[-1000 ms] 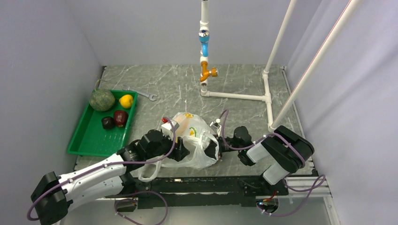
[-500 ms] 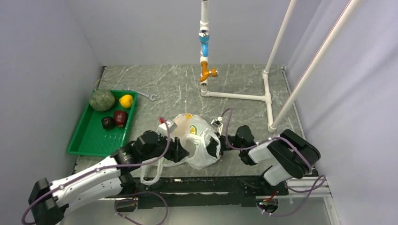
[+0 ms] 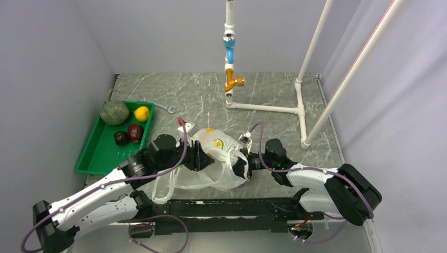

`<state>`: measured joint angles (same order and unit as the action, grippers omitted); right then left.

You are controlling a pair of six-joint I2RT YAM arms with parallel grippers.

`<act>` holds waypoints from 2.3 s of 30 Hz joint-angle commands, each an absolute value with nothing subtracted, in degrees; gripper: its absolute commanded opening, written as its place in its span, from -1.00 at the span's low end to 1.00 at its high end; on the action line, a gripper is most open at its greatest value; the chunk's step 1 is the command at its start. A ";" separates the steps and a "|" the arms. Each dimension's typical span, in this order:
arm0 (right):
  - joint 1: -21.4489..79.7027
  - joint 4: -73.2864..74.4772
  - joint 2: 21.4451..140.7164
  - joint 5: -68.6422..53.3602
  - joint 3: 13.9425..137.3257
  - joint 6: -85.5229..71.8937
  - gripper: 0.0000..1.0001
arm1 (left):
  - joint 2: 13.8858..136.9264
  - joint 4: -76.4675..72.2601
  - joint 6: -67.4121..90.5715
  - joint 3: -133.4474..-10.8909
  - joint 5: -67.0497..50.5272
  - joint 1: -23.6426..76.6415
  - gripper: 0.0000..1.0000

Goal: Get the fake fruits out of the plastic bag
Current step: Adjust the plastic bag at the center of the board.

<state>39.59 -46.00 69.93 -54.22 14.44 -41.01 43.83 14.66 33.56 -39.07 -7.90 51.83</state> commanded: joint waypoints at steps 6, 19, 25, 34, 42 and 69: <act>39.86 -48.39 71.33 -53.69 16.03 -40.47 -1.00 | 44.09 16.12 32.20 -36.76 -14.72 51.70 -0.07; 39.91 -45.54 70.04 -52.60 16.78 -39.66 -1.00 | 58.33 13.60 31.26 -37.07 16.87 51.47 -0.14; 39.97 -45.83 70.55 -52.63 17.55 -39.98 -1.00 | 62.51 4.36 29.37 -37.96 25.20 50.82 0.08; 39.55 -39.74 67.66 -48.64 17.21 -35.17 -1.00 | 72.72 -1.57 24.63 -44.00 28.25 49.41 0.33; 36.54 -46.70 72.74 -50.82 14.87 -38.03 -1.00 | 84.44 -4.53 20.54 -49.97 25.59 47.82 0.58; 49.01 -33.91 82.27 -54.33 31.05 -28.99 -1.00 | 70.61 5.18 24.19 -43.18 26.35 45.69 0.92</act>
<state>40.47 -35.51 79.79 -51.77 22.26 -32.93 82.94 0.12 21.23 -46.92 22.00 45.82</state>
